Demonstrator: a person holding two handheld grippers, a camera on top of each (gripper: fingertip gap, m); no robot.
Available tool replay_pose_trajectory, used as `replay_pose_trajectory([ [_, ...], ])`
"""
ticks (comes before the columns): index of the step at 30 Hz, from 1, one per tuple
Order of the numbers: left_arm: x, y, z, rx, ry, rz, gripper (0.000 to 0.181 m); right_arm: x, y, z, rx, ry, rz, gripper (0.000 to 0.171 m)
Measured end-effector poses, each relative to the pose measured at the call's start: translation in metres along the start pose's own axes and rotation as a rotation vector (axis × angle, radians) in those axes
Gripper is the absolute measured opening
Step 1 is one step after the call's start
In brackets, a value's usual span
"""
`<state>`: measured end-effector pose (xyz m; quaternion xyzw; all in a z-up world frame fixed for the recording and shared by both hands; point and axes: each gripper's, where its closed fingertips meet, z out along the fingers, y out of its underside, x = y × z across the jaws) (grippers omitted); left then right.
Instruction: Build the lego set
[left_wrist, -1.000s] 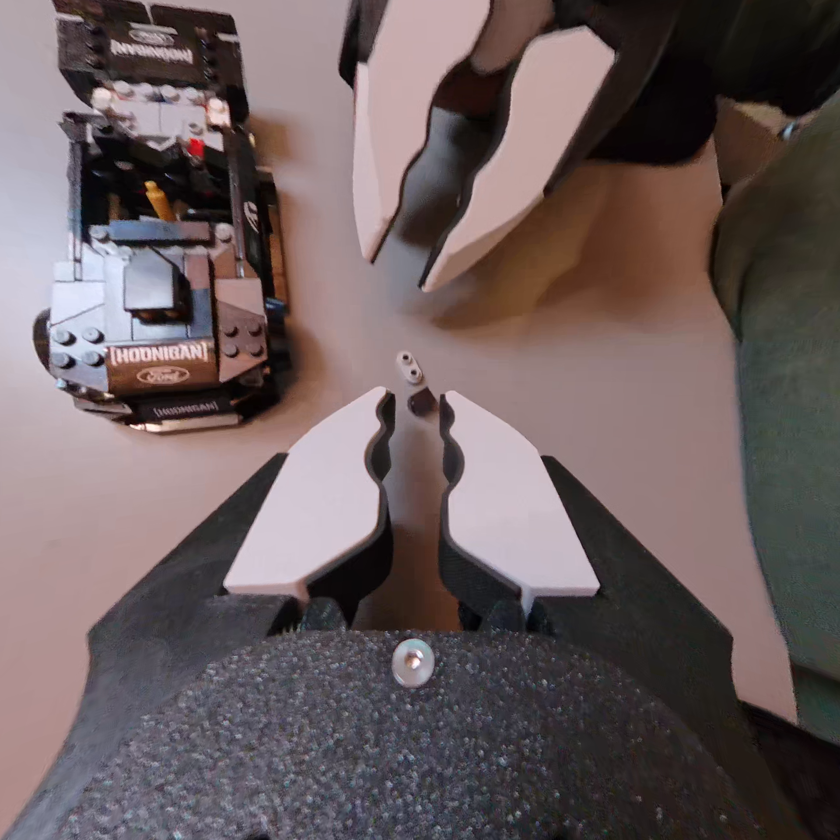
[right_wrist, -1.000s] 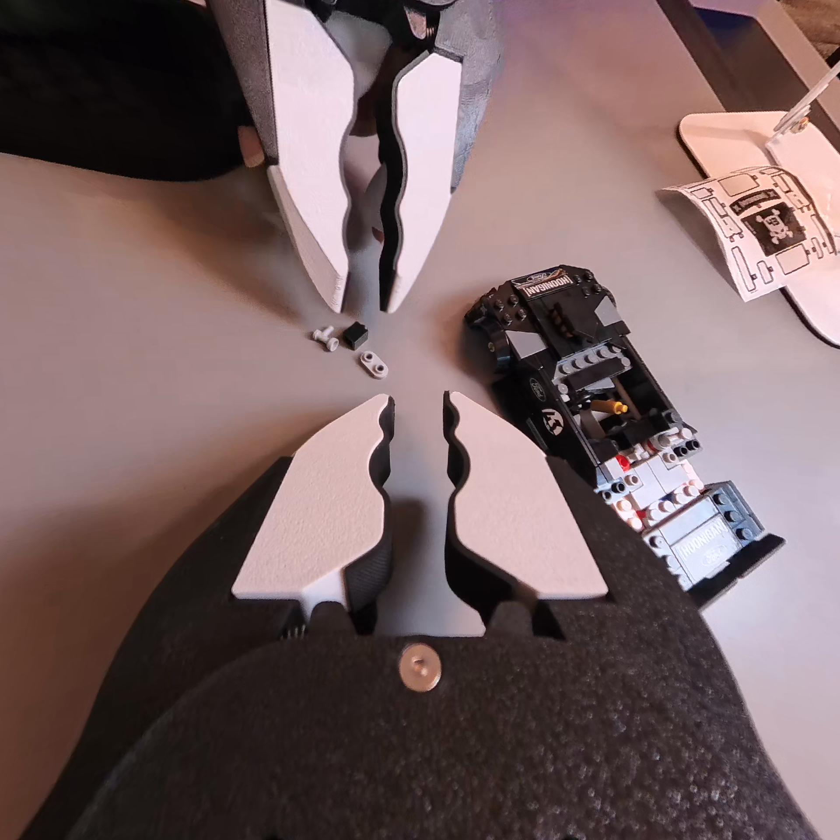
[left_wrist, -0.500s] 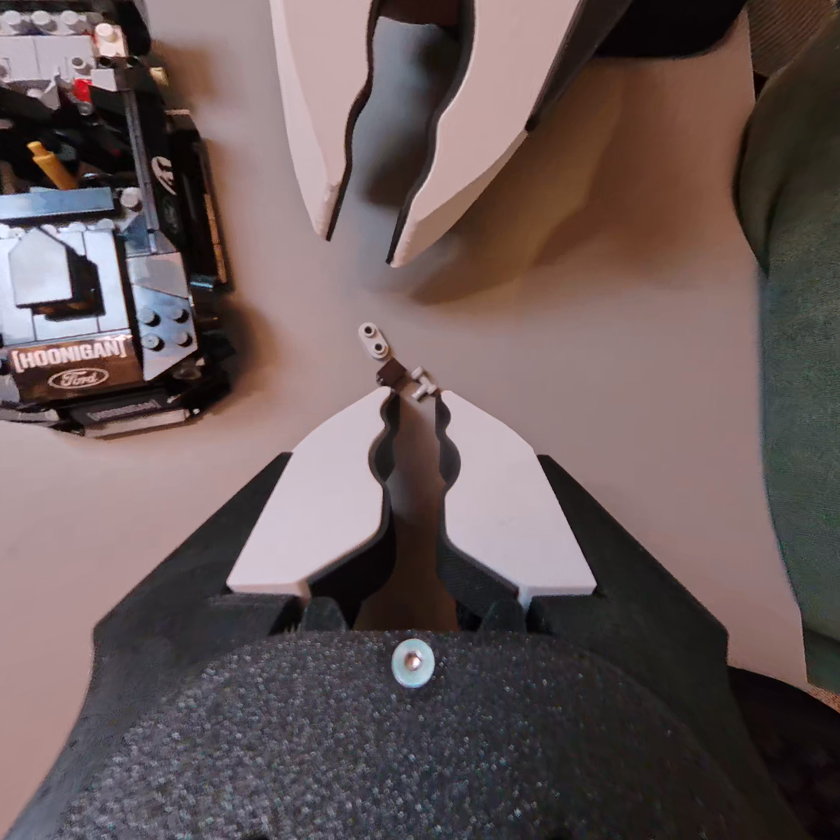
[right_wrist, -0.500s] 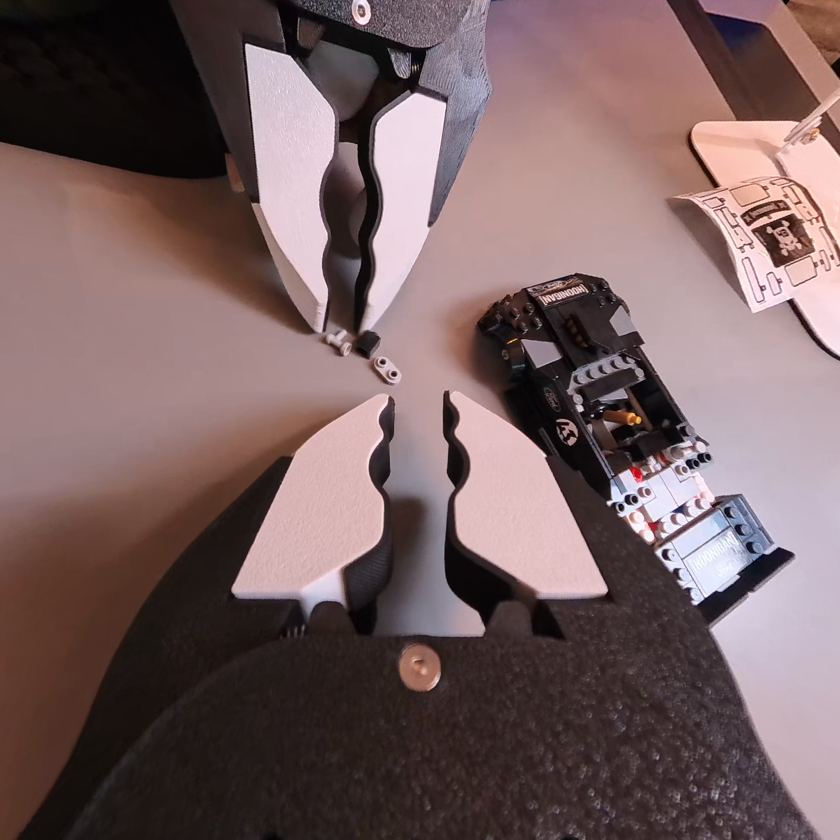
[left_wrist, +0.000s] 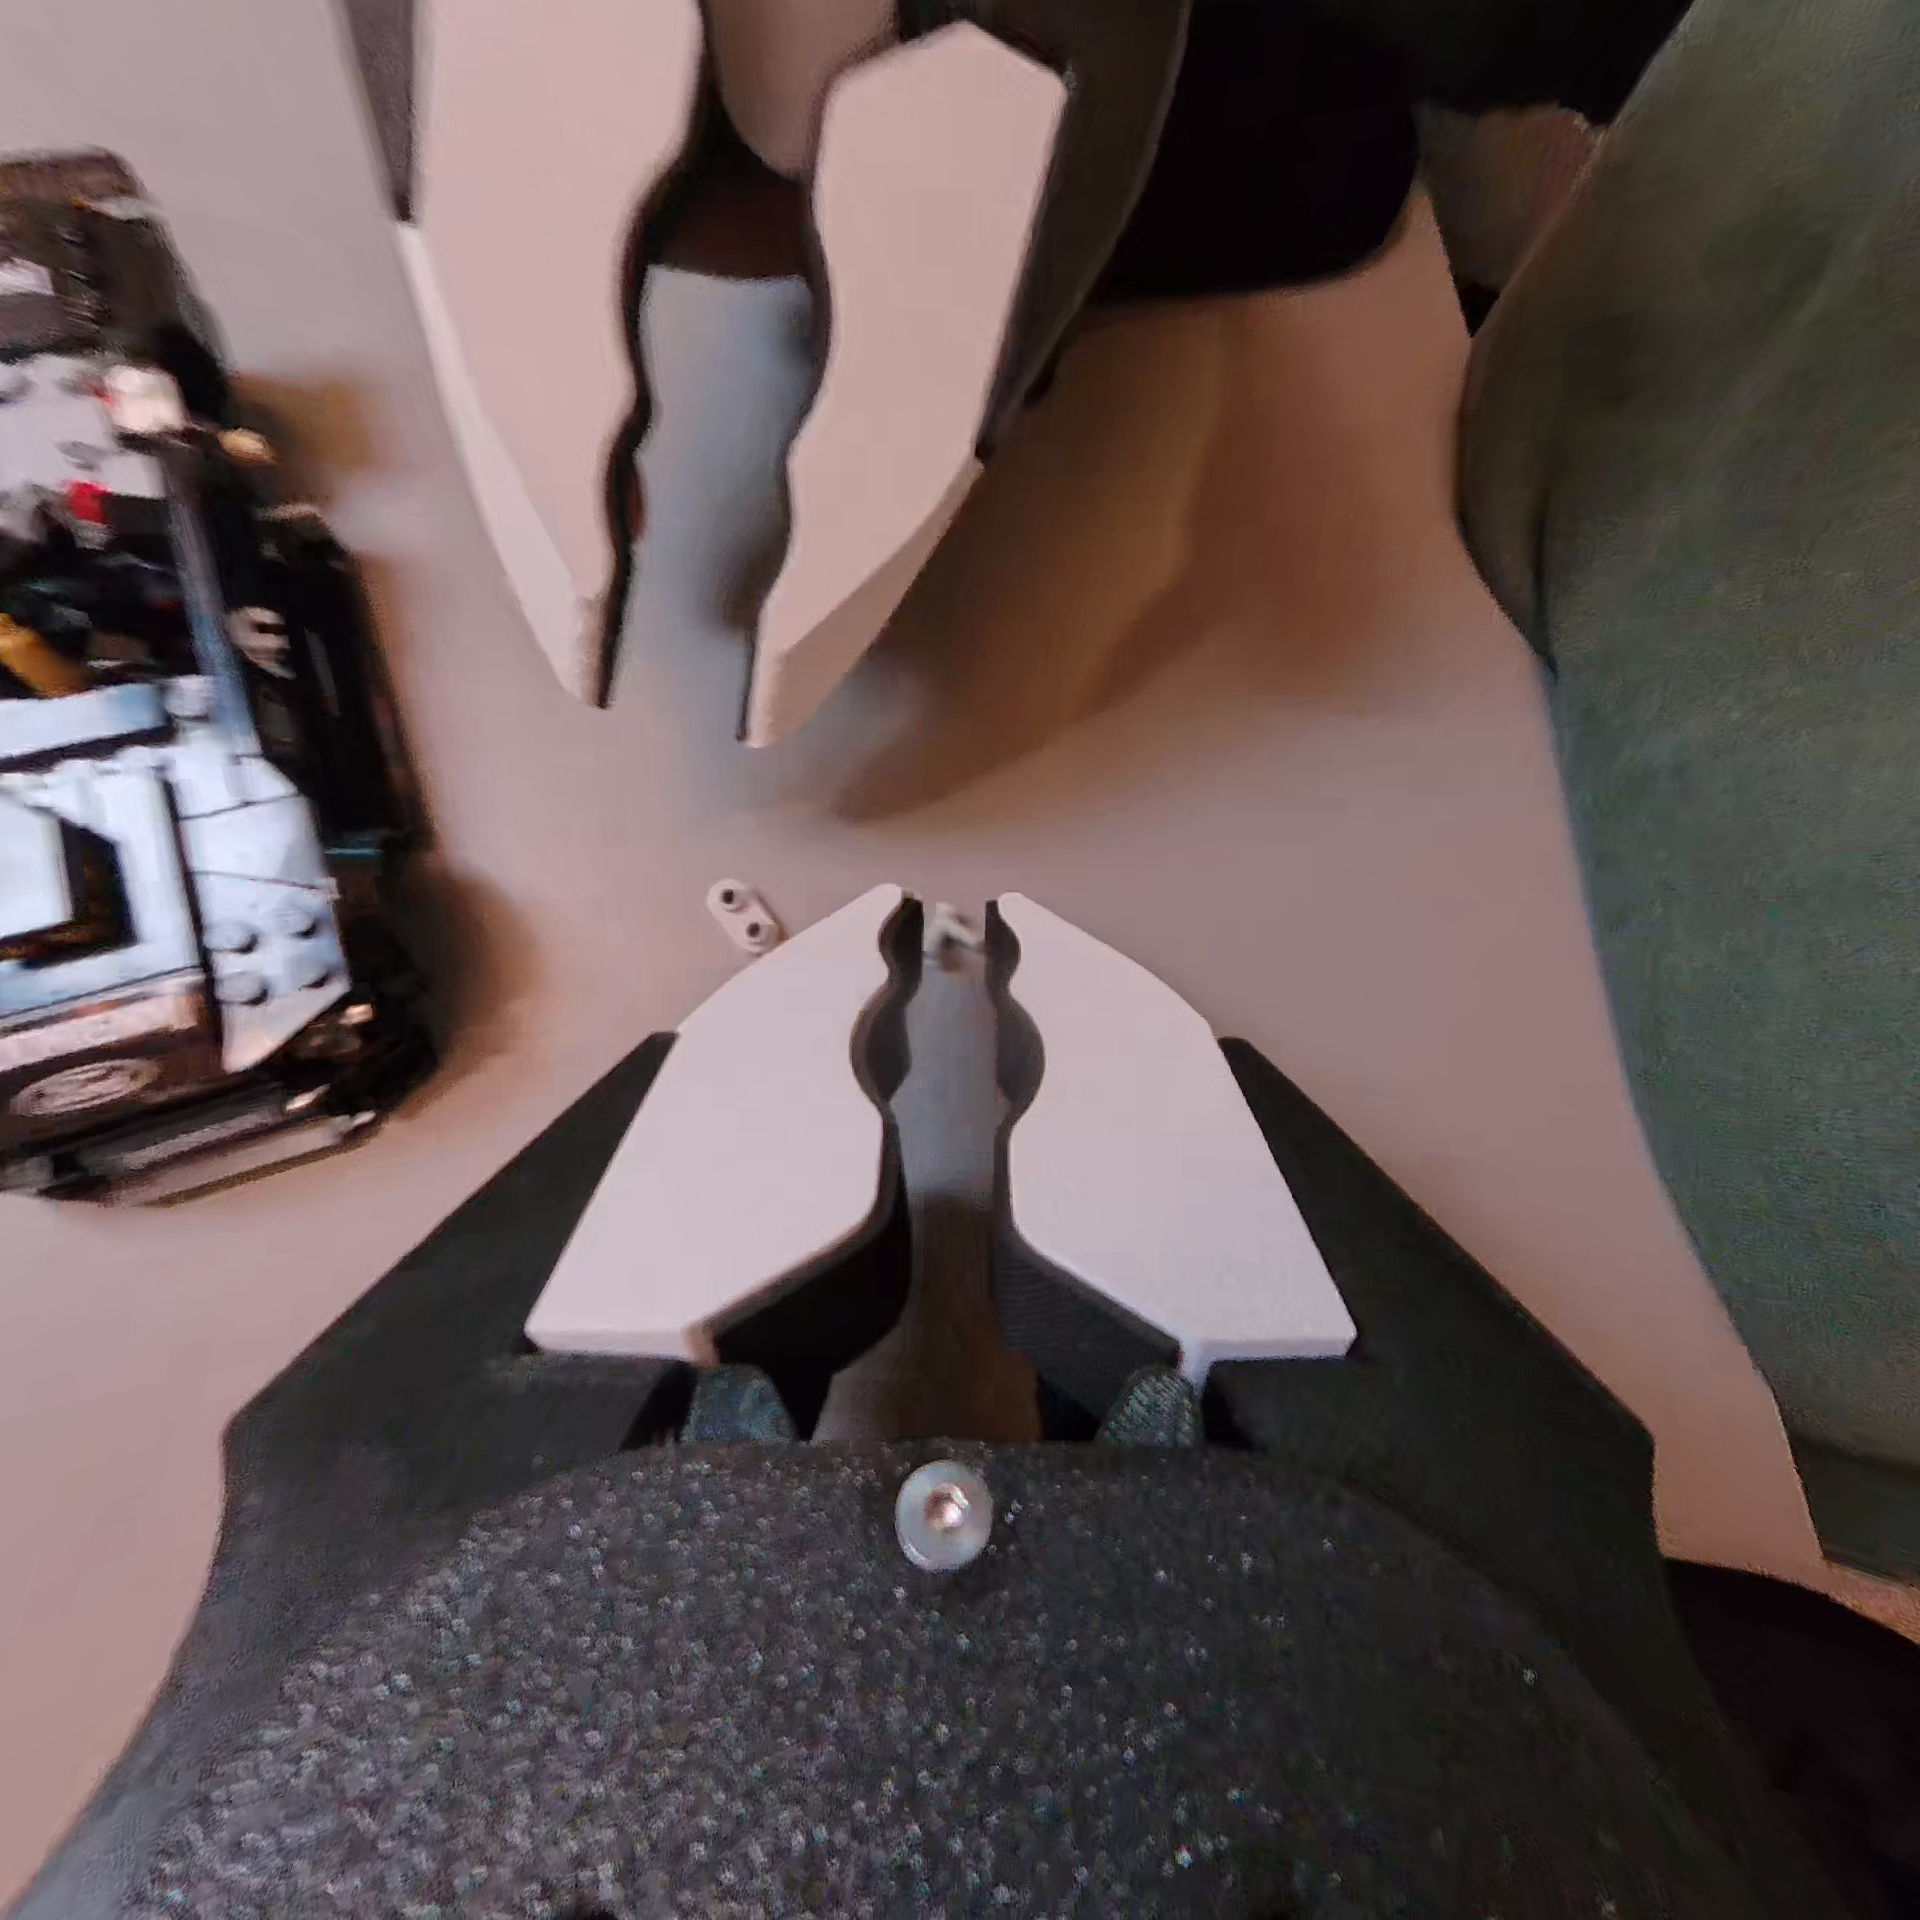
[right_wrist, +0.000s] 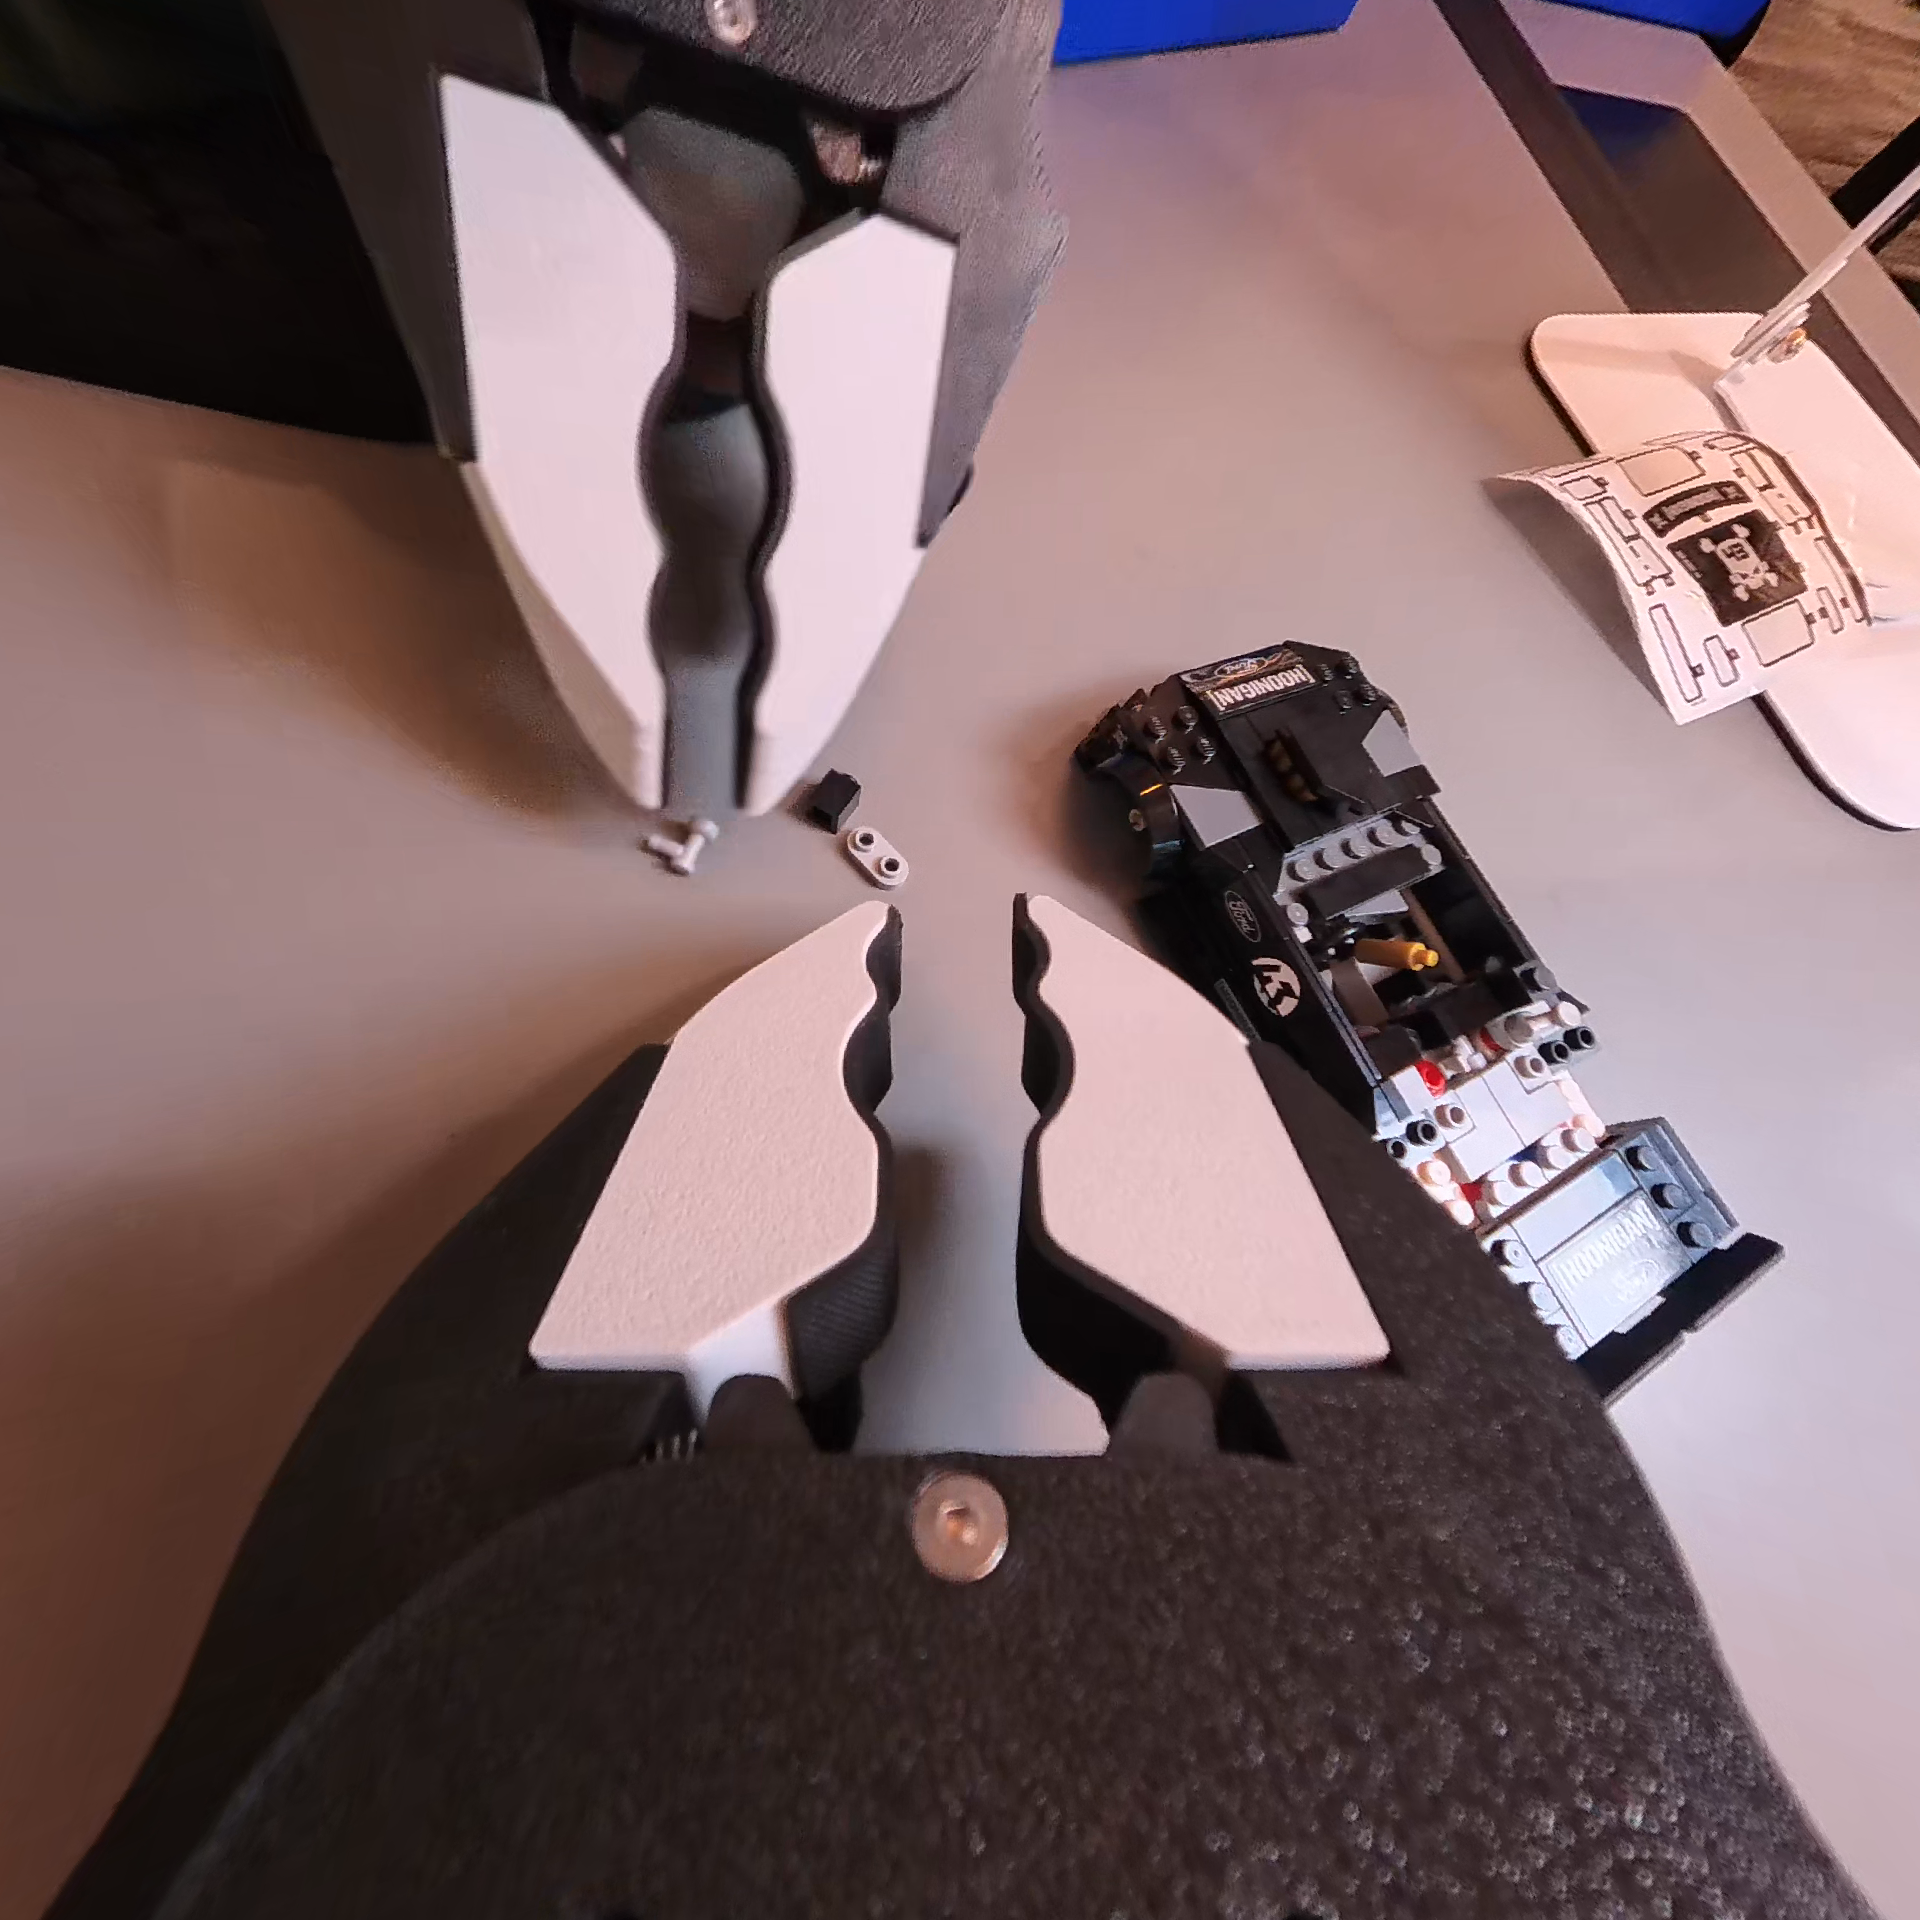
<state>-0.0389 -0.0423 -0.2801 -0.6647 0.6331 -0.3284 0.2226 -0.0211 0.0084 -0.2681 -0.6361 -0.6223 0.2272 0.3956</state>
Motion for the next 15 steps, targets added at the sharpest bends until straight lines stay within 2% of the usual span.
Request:
replay_pose_trajectory([
  [5, -0.031, 0.004, -0.010, 0.021, -0.154, -0.030, 0.019, 0.000, 0.000, 0.000, 0.006, -0.003, 0.007, 0.020],
  [9, -0.034, 0.014, -0.004, -0.031, -0.160, -0.029, 0.023, 0.001, 0.000, -0.001, 0.009, -0.001, 0.010, 0.020],
  [15, -0.030, 0.016, 0.002, -0.055, -0.149, 0.004, 0.014, 0.001, -0.001, -0.001, 0.011, 0.000, 0.012, 0.021],
])
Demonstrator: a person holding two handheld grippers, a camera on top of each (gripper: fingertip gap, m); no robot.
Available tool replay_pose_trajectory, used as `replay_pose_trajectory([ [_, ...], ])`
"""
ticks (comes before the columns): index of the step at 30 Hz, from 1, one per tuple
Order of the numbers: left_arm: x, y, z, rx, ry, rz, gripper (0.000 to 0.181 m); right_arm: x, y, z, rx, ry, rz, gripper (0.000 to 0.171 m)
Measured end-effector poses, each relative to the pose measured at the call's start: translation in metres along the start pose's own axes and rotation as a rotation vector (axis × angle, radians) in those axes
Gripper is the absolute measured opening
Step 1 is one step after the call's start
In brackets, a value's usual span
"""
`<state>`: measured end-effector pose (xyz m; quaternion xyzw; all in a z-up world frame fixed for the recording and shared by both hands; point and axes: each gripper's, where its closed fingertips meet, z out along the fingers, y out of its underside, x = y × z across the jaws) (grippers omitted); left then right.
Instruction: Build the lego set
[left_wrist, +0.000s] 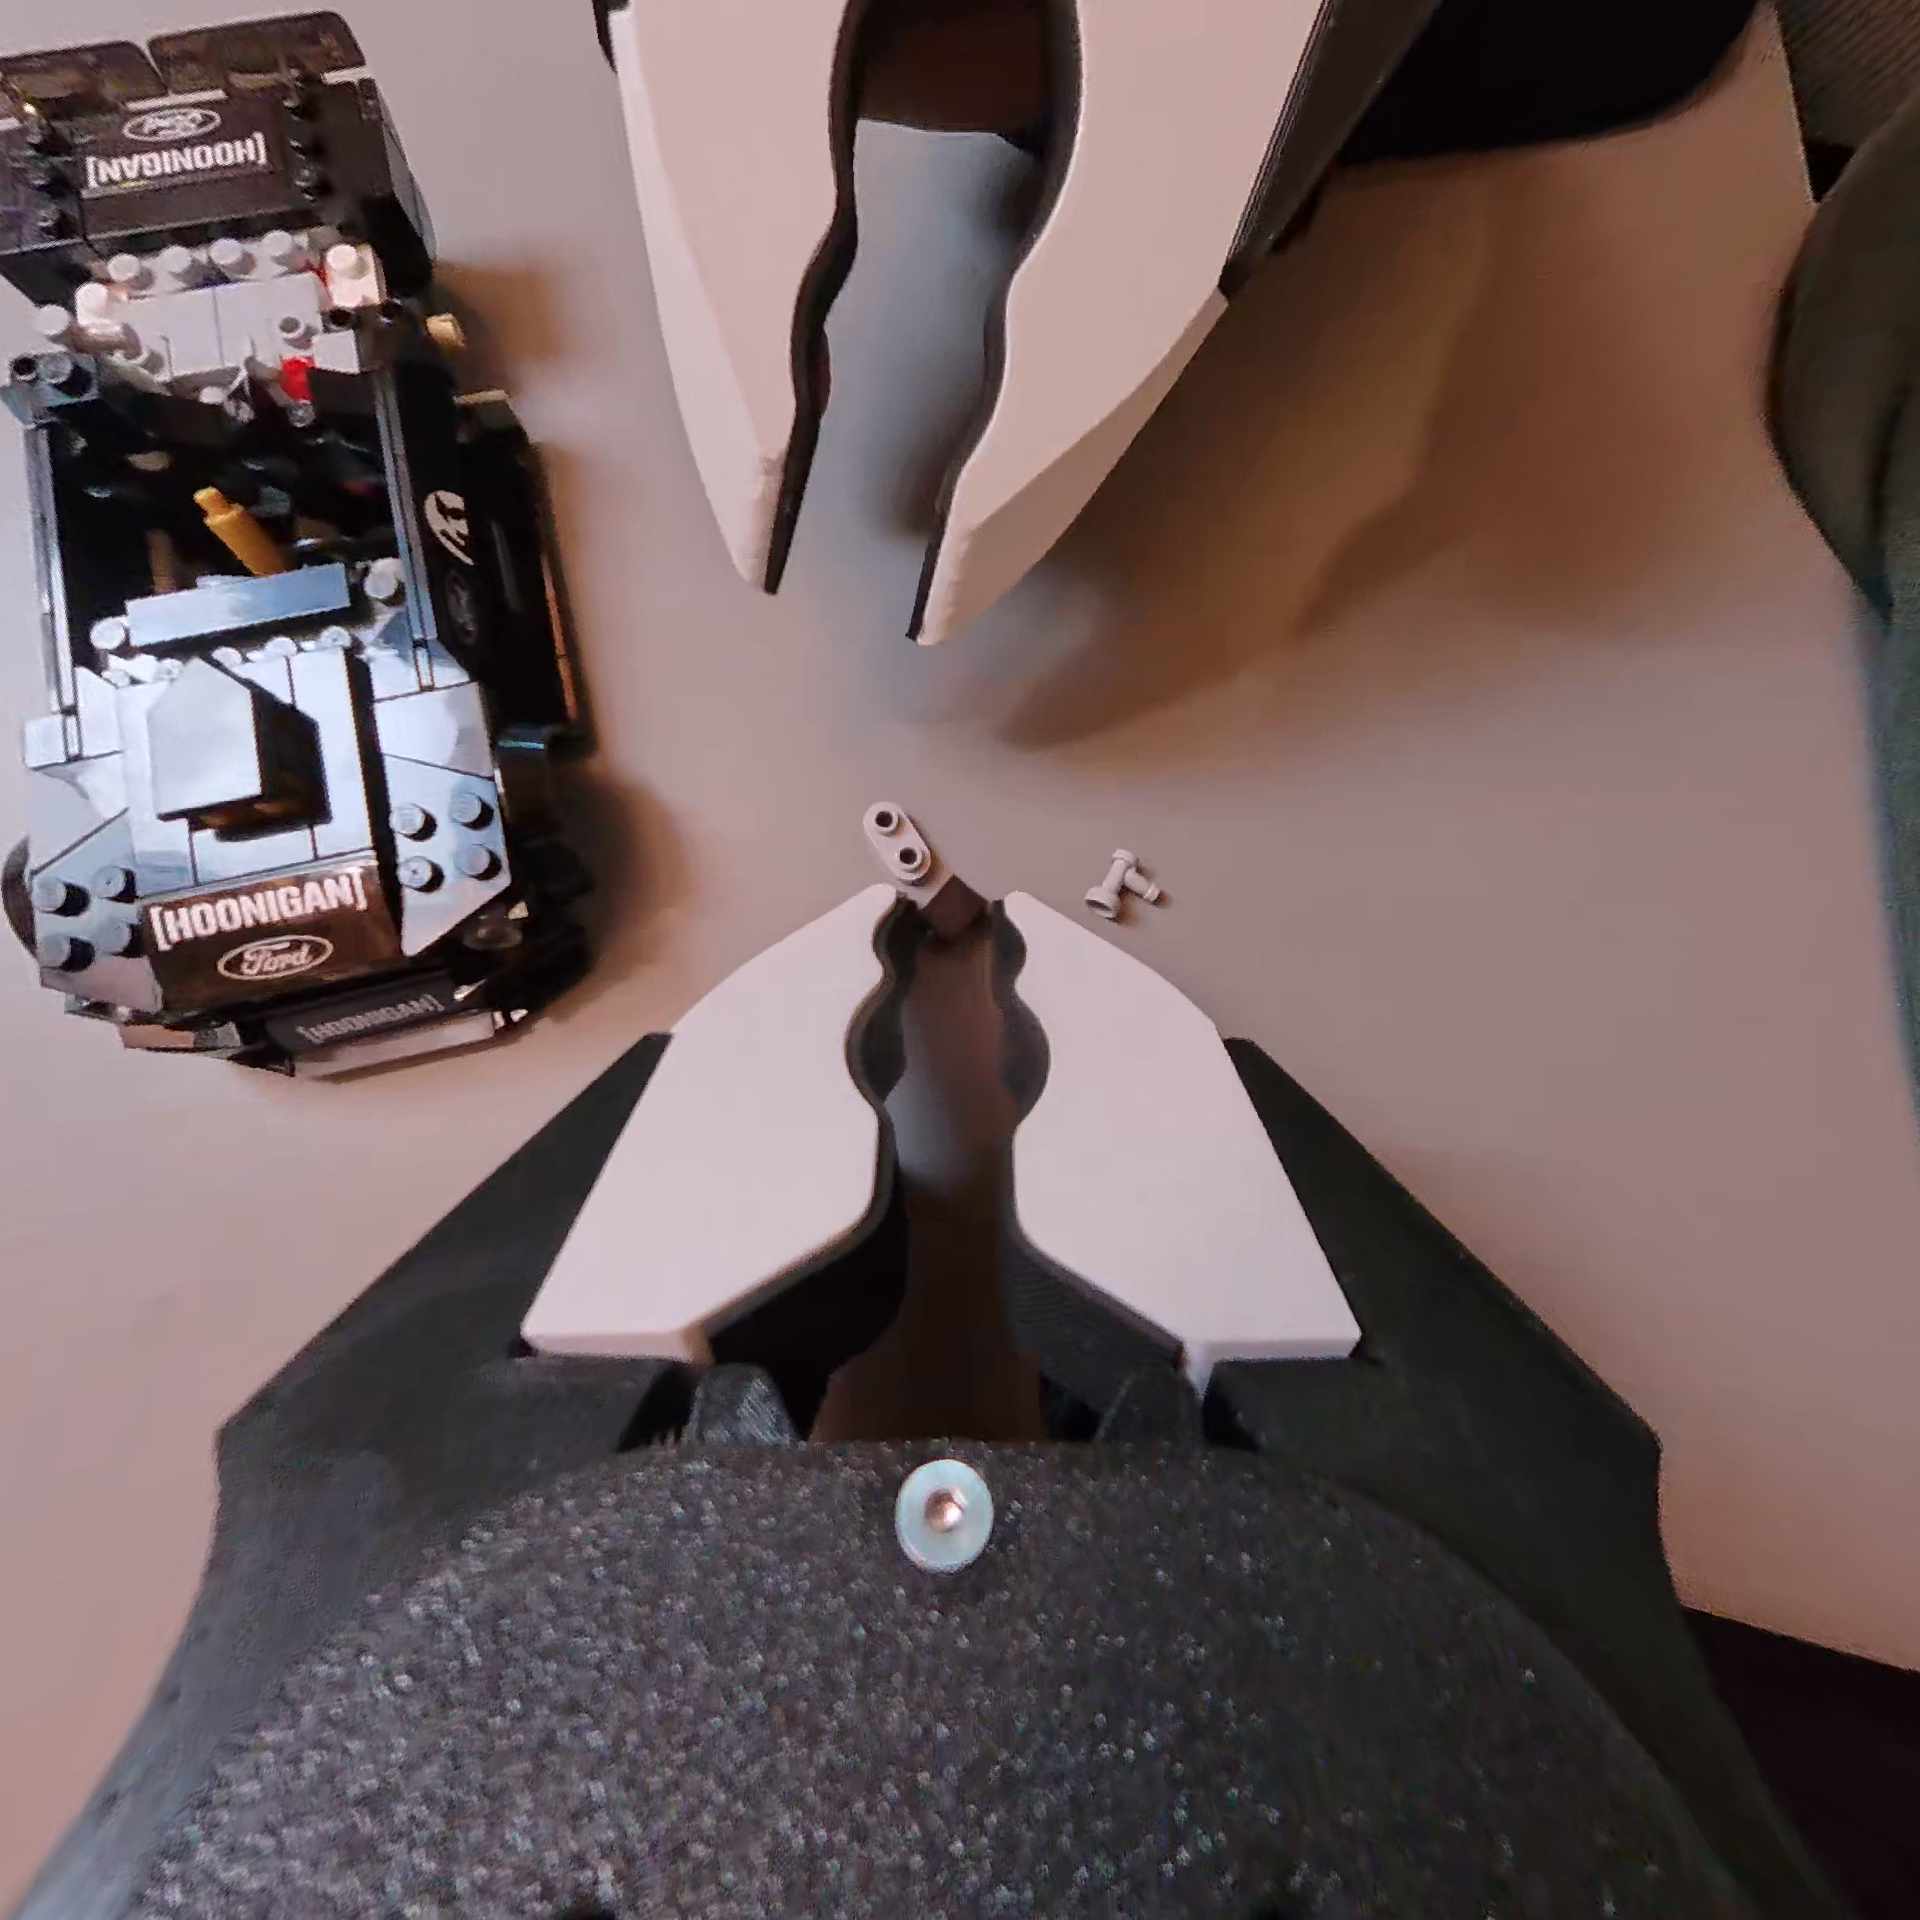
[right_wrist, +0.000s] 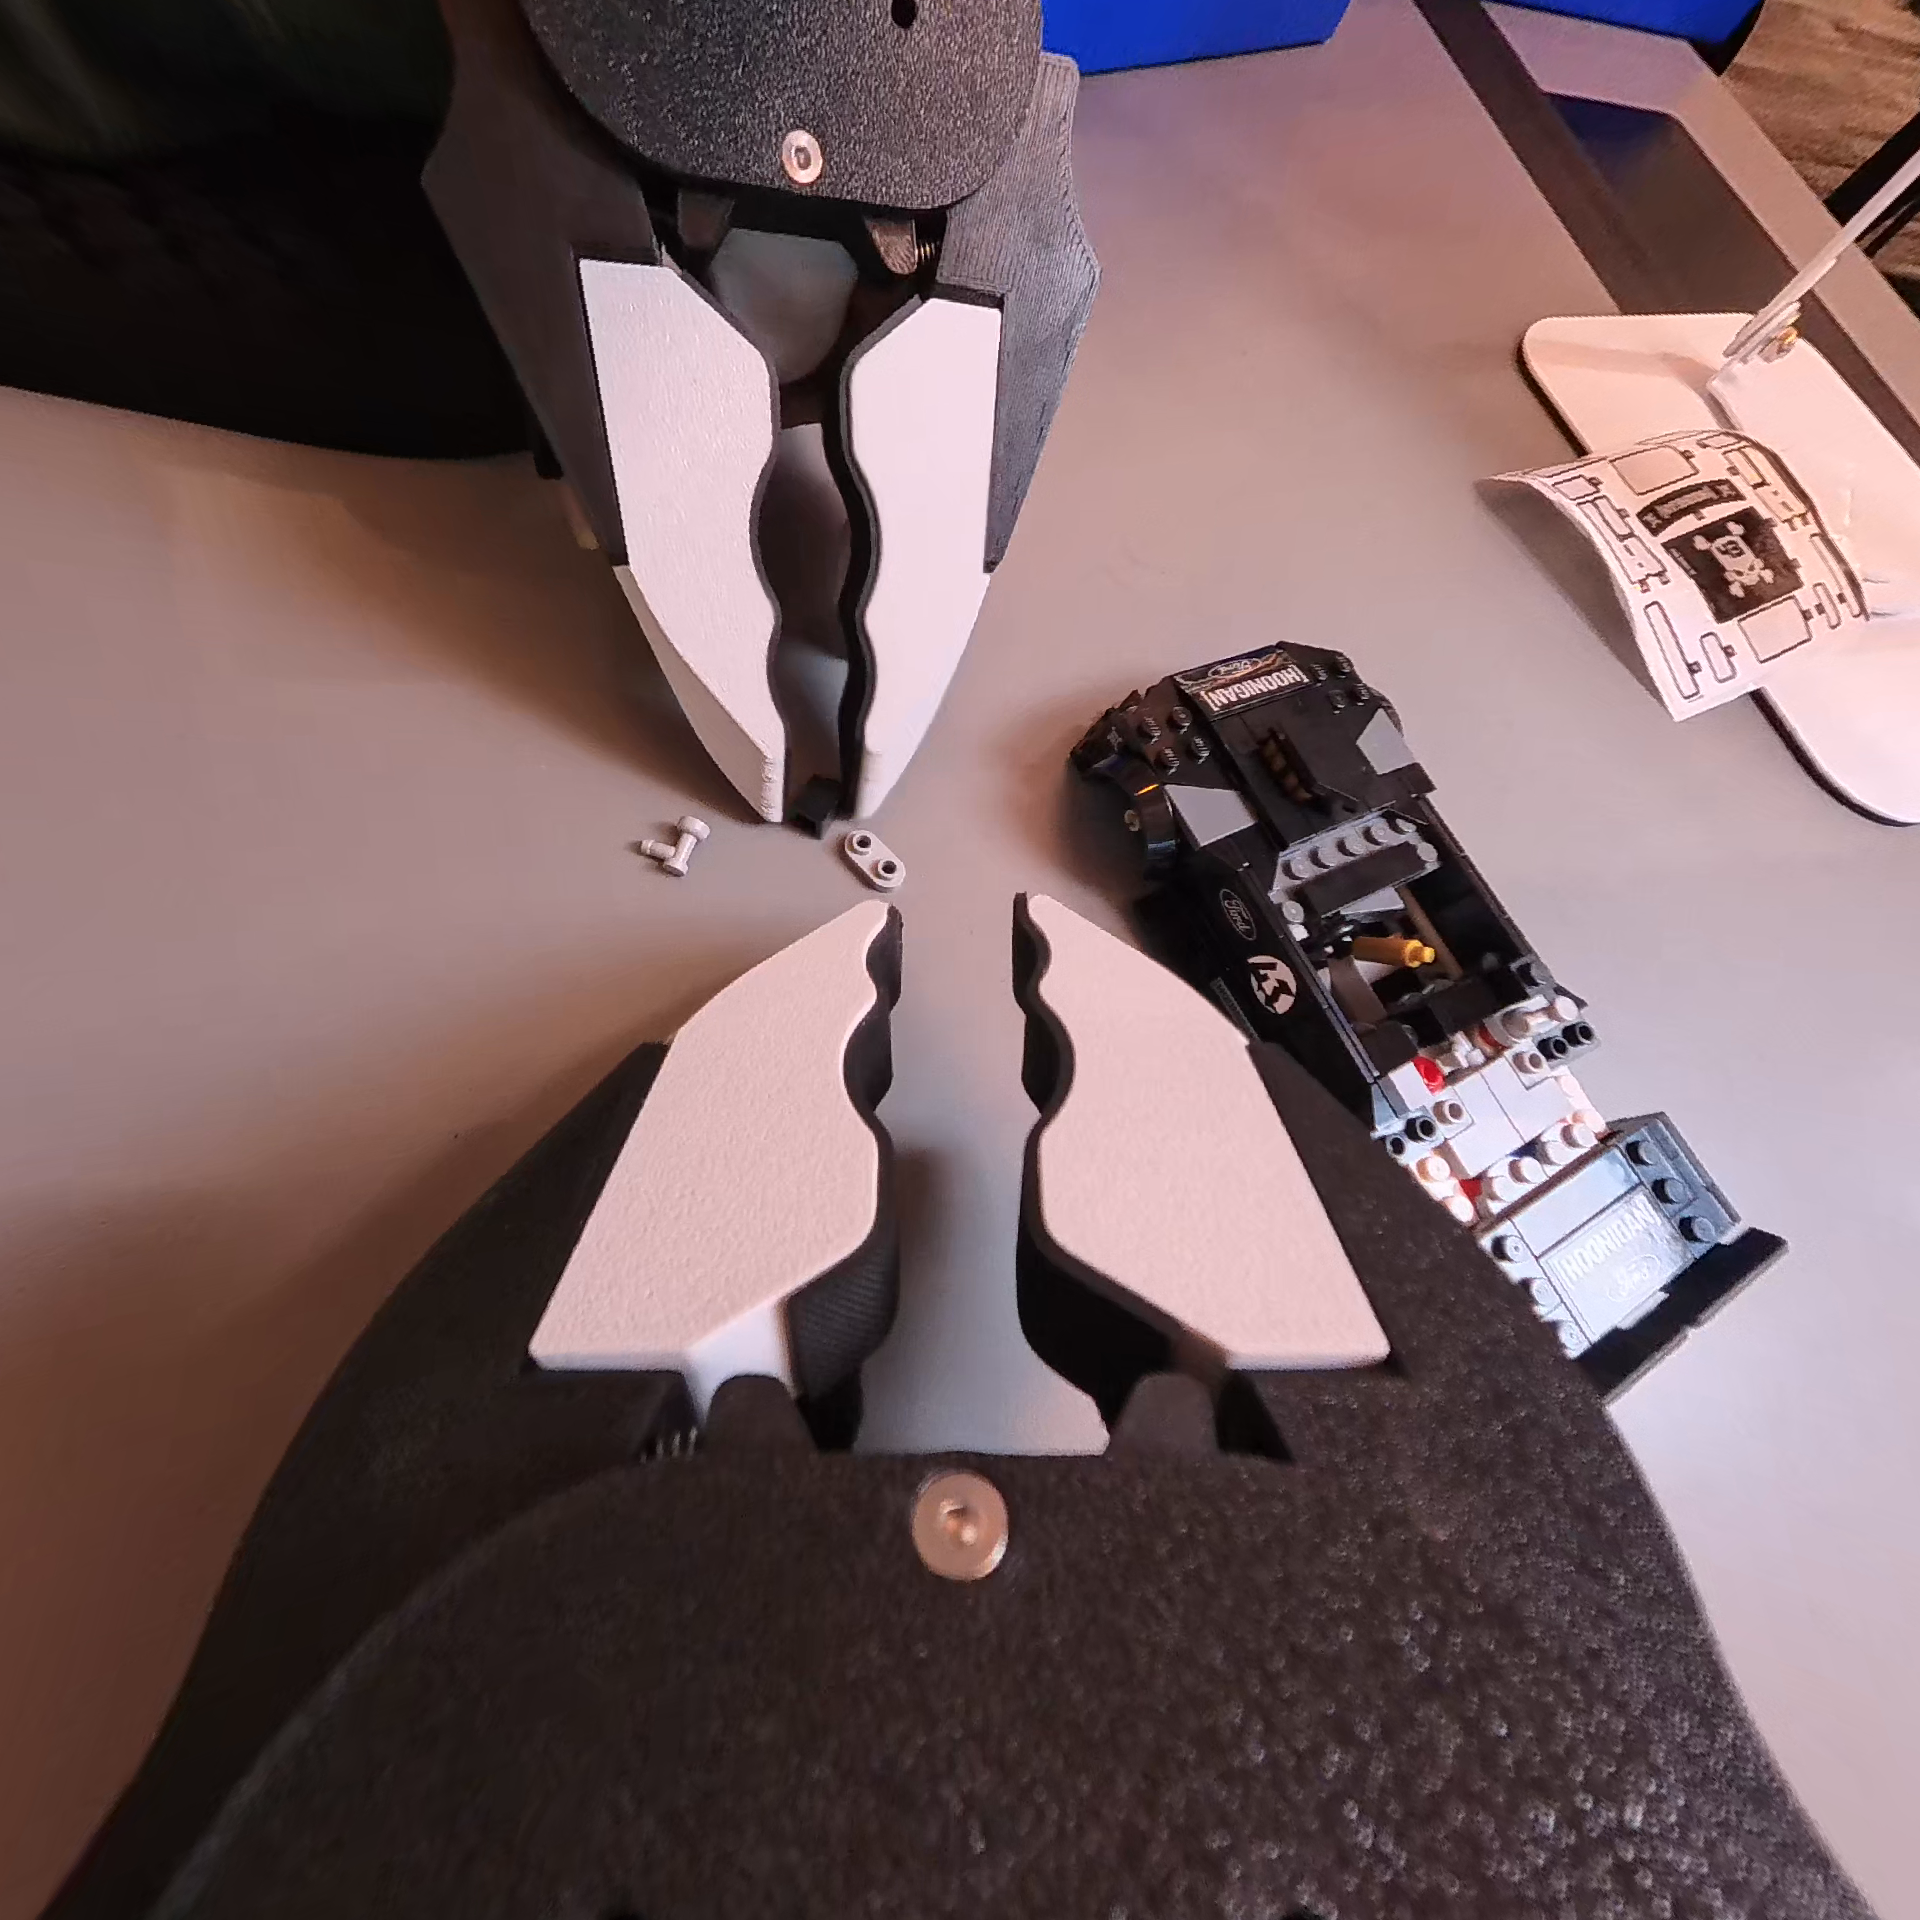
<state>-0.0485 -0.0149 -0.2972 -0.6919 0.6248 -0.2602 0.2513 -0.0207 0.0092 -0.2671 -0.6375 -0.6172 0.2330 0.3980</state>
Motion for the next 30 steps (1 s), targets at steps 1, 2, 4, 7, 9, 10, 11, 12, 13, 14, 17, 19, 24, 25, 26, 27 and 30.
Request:
replay_pose_trajectory([
  [1, 0.000, 0.000, 0.000, -0.001, 0.004, -0.001, 0.013, 0.000, 0.000, 0.000, -0.002, -0.001, -0.001, 0.021],
  [2, 0.000, 0.000, 0.000, -0.001, 0.003, -0.001, 0.013, 0.000, 0.000, 0.000, -0.004, -0.001, -0.003, 0.021],
  [4, 0.000, 0.001, -0.001, -0.004, 0.000, 0.003, 0.013, -0.001, 0.001, 0.001, -0.006, -0.001, -0.006, 0.021],
  [7, 0.001, 0.001, -0.001, -0.004, 0.008, 0.004, 0.013, -0.002, 0.001, 0.001, -0.009, -0.004, -0.013, 0.021],
  [9, 0.003, 0.002, -0.001, -0.009, 0.017, 0.000, 0.013, -0.008, 0.000, 0.001, -0.012, -0.029, -0.020, 0.020],
  [10, 0.003, 0.003, -0.002, -0.011, 0.022, -0.005, 0.013, -0.015, -0.002, 0.002, -0.012, -0.064, -0.027, 0.018],
  [11, 0.003, 0.003, -0.002, -0.013, 0.023, -0.008, 0.013, -0.025, -0.003, 0.002, -0.016, -0.108, -0.036, 0.016],
  [12, 0.003, 0.004, -0.003, -0.015, 0.024, -0.009, 0.014, -0.034, -0.005, 0.003, -0.023, -0.147, -0.045, 0.016],
  [13, 0.003, 0.004, -0.003, -0.016, 0.027, -0.009, 0.016, -0.041, -0.005, 0.006, -0.039, -0.167, -0.050, 0.016],
  [14, 0.004, 0.005, -0.004, -0.017, 0.030, -0.008, 0.017, -0.046, -0.004, 0.009, -0.065, -0.180, -0.054, 0.018],
  [17, 0.005, 0.007, -0.005, -0.027, 0.031, 0.000, 0.021, -0.057, 0.001, 0.016, -0.128, -0.219, -0.066, 0.021],
  [19, 0.006, 0.008, -0.007, -0.033, 0.037, 0.001, 0.022, -0.060, 0.000, 0.018, -0.139, -0.225, -0.068, 0.021],
  [24, 0.004, 0.011, -0.010, -0.043, 0.023, 0.013, 0.022, -0.058, 0.000, 0.021, -0.177, -0.217, -0.054, 0.021],
  [25, 0.003, 0.011, -0.009, -0.040, 0.018, 0.013, 0.023, -0.056, 0.000, 0.022, -0.182, -0.214, -0.041, 0.020],
  [26, 0.003, 0.010, -0.009, -0.034, 0.014, 0.012, 0.023, -0.054, 0.000, 0.022, -0.183, -0.212, -0.023, 0.020],
  [27, 0.002, 0.009, -0.008, -0.026, 0.011, 0.012, 0.023, -0.050, -0.001, 0.022, -0.179, -0.208, -0.003, 0.020],
  [30, 0.003, 0.006, -0.005, -0.017, 0.014, 0.022, 0.020, -0.041, -0.002, 0.020, -0.159, -0.193, 0.044, 0.020],
])
